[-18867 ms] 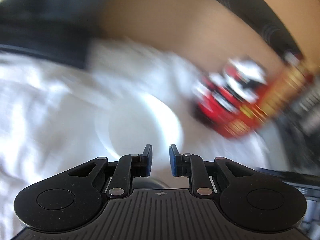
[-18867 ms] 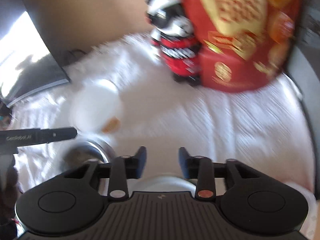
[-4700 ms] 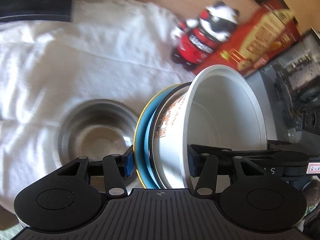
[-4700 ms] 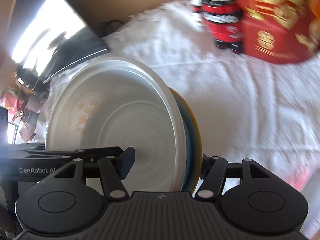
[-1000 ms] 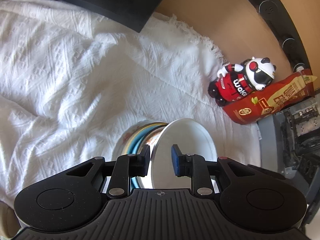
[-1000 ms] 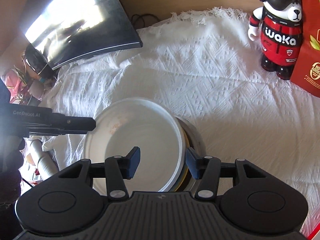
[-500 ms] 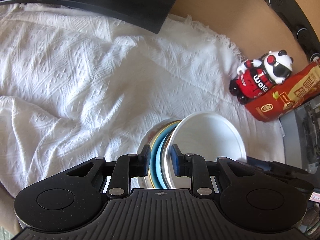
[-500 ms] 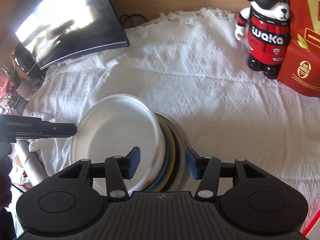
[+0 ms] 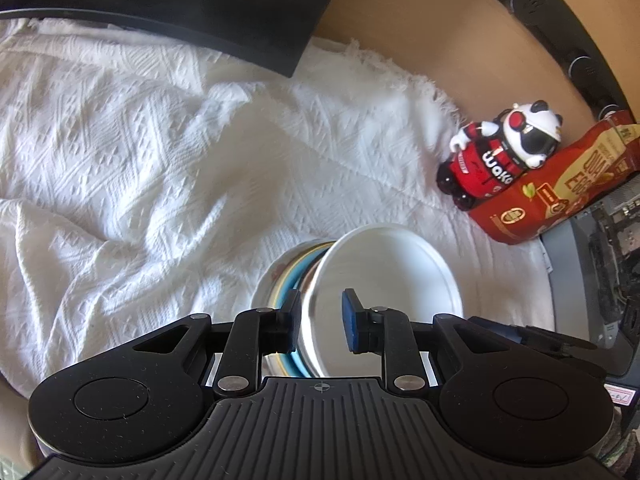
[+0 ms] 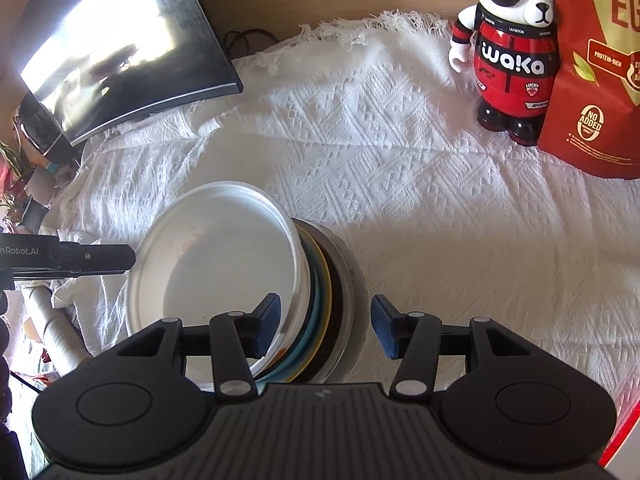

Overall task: Organize plates and bowls
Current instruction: 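Lower the bowl stack onto the steel bowl and settle it with the left tool, then open the left tool and move it to the red-rimmed white tray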

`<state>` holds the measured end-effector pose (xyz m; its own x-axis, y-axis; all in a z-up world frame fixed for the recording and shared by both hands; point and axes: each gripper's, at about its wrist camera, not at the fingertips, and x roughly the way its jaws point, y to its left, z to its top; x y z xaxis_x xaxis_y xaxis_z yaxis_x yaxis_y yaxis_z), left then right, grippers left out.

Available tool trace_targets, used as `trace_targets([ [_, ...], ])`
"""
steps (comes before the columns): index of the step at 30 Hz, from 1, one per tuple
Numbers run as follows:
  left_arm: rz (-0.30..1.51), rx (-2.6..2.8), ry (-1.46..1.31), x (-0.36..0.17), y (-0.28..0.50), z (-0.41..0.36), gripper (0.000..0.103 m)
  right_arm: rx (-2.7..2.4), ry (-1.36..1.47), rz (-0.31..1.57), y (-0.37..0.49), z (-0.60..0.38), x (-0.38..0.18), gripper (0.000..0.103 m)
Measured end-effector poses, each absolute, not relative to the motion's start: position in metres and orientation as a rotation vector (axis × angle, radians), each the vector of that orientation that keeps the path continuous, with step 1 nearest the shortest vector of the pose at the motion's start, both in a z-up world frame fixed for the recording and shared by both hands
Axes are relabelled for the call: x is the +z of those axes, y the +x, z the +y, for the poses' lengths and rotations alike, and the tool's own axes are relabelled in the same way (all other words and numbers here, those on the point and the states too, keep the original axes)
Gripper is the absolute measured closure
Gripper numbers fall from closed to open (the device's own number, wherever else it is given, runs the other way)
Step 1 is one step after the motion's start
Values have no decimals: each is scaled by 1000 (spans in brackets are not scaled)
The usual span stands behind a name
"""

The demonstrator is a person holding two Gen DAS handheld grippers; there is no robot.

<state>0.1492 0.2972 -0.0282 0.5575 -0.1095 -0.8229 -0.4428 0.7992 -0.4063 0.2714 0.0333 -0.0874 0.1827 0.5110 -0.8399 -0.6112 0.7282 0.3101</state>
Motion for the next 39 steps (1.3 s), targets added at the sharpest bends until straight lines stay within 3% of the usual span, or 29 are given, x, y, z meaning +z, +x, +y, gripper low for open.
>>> trace_targets([
  [30, 956, 280, -616, -18, 139, 284, 79, 798, -99, 1104, 256, 23, -74, 52],
  [39, 802, 143, -558, 20, 158, 241, 79, 747, -50, 996, 259, -10, -45, 51],
])
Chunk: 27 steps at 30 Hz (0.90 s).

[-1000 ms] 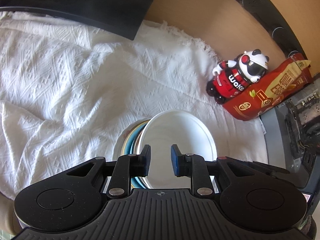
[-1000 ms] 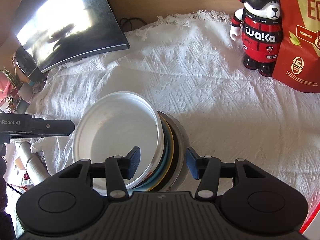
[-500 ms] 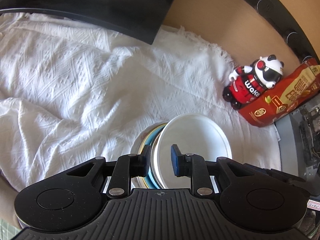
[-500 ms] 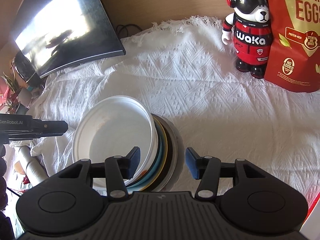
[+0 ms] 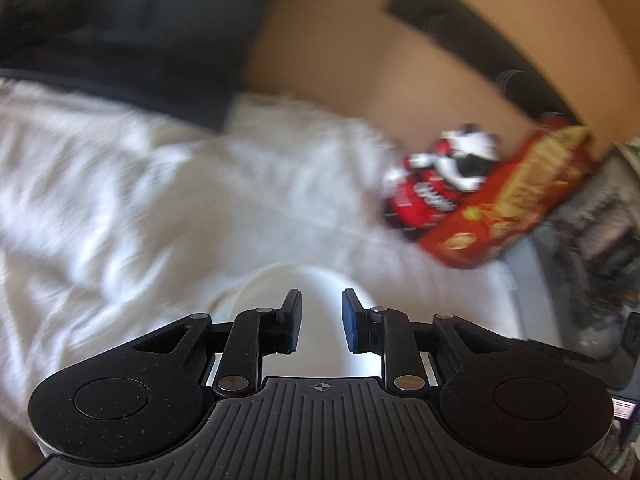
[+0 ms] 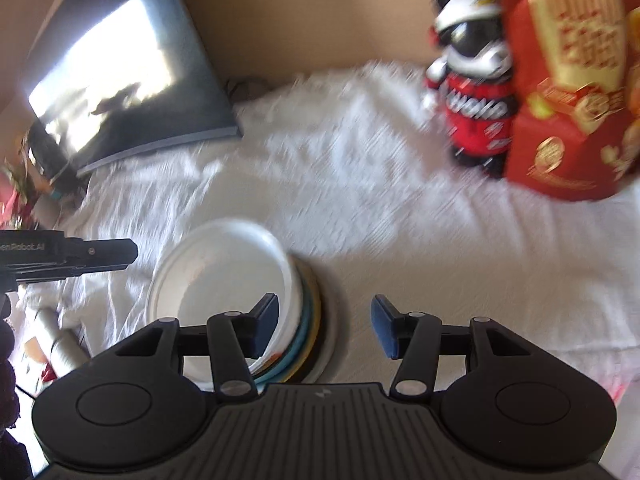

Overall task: Organize plates and bowls
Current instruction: 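Open the left tool and move it to the red-rimmed white tray, then grasp the rim of the red-rimmed white tray with the left tool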

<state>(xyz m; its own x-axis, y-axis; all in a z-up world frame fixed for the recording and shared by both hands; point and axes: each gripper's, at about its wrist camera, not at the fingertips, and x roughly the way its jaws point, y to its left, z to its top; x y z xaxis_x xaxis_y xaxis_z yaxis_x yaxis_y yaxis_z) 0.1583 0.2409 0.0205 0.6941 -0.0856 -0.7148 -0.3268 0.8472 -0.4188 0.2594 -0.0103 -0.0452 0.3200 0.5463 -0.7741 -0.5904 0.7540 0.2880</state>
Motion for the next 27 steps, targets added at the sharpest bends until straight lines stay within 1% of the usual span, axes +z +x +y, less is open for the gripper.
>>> trace_targets([
  [2, 796, 69, -539, 22, 172, 219, 79, 700, -51, 930, 259, -30, -35, 48],
  [4, 817, -18, -519, 18, 188, 191, 79, 624, -65, 848, 256, -53, -27, 40],
  [7, 914, -166, -471, -2, 219, 139, 79, 485, -76, 747, 251, -95, -21, 34],
  [8, 954, -212, -456, -12, 230, 119, 79, 451, -79, 742, 251, -109, -21, 34],
  [13, 1102, -407, -406, -58, 268, 30, 79, 263, -35, 827, 252, -195, -32, 34],
  [17, 1195, -513, -382, -92, 293, -27, 79, 65, 54, 920, 250, -261, -57, 34],
  [20, 1236, -501, -363, -109, 306, -55, 79, 6, 111, 975, 240, -291, -78, 36],
  [22, 1237, -485, -341, -115, 315, -66, 79, -10, 169, 1019, 239, -307, -92, 42],
  [27, 1244, -473, -328, -128, 321, -77, 79, 17, 285, 1096, 243, -323, -118, 43],
])
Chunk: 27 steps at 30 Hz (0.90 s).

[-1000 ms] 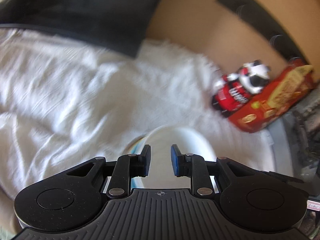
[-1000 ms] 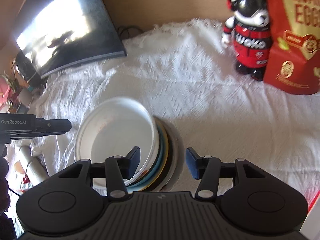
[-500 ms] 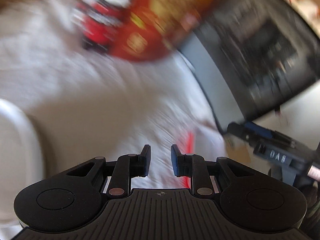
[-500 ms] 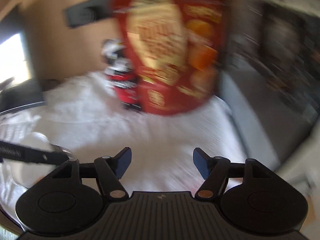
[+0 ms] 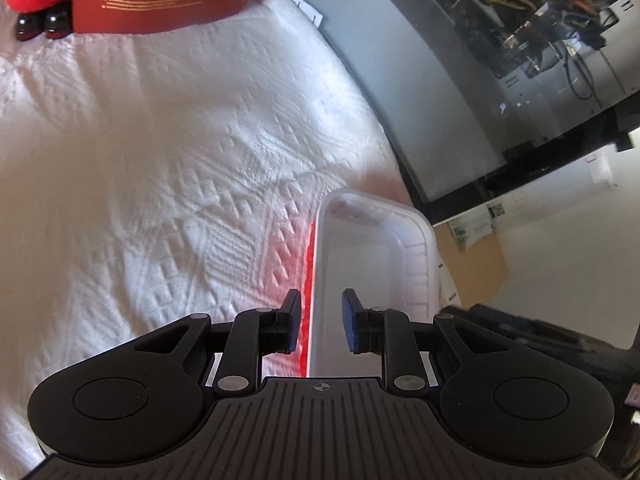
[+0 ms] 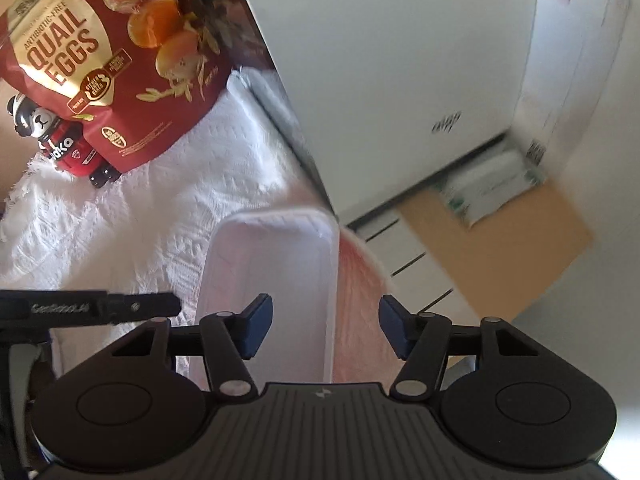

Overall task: Organize plates and bowls
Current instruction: 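Grasp the rim of the red-rimmed white tray with the left tool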

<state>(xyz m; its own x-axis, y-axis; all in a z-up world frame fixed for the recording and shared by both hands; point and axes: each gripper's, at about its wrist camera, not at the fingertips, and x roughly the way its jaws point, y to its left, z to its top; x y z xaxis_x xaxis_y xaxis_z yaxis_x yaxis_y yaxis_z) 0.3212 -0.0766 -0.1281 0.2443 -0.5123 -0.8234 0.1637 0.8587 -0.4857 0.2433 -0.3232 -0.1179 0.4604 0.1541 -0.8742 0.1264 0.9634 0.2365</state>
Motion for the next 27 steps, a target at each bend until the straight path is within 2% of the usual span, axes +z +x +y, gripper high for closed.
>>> trace_targets([
  [3, 1258, -485, -315, -141, 328, -86, 78, 53, 277, 1124, 251, -318, -132, 44],
  [7, 1280, -468, -314, -157, 329, -88, 78, 115, 235, 1182, 268, -305, -155, 67],
  [9, 1266, -446, -321, -156, 326, -81, 78, 143, 194, 1194, 275, -297, -159, 71],
  [19, 1138, -204, -407, -123, 294, 5, 80, 413, 56, 1159, 296, -233, -140, 71],
  [27, 1184, 6, -420, -134, 280, 49, 80, 627, 11, 1187, 314, -163, -150, 70],
])
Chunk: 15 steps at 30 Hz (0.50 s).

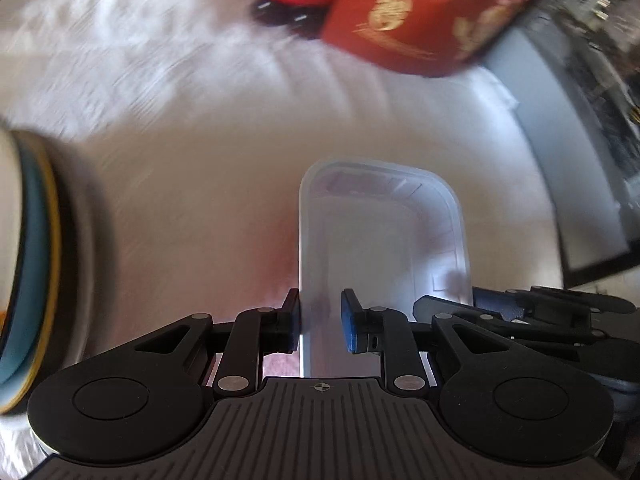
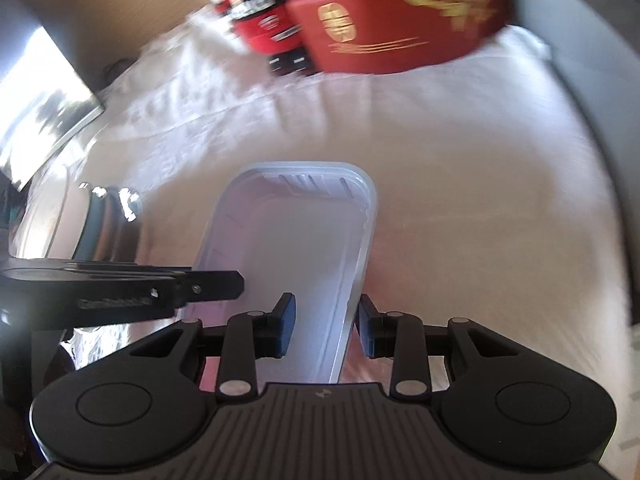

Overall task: Organize plates and bowls
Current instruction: 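Grasp the rim of the red-rimmed white tray with the left tool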

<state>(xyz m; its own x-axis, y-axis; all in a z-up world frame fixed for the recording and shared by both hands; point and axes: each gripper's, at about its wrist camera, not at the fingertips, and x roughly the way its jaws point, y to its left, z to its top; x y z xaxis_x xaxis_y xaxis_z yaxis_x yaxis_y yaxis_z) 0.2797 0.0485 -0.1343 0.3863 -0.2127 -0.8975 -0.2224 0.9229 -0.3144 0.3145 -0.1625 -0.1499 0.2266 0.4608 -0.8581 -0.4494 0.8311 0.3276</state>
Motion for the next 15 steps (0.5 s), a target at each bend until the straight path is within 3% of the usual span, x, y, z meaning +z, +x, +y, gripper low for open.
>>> trace_targets([
  [15, 1229, 38, -445, -151, 286, 51, 80, 667, -35, 1273, 325, -143, -176, 69],
])
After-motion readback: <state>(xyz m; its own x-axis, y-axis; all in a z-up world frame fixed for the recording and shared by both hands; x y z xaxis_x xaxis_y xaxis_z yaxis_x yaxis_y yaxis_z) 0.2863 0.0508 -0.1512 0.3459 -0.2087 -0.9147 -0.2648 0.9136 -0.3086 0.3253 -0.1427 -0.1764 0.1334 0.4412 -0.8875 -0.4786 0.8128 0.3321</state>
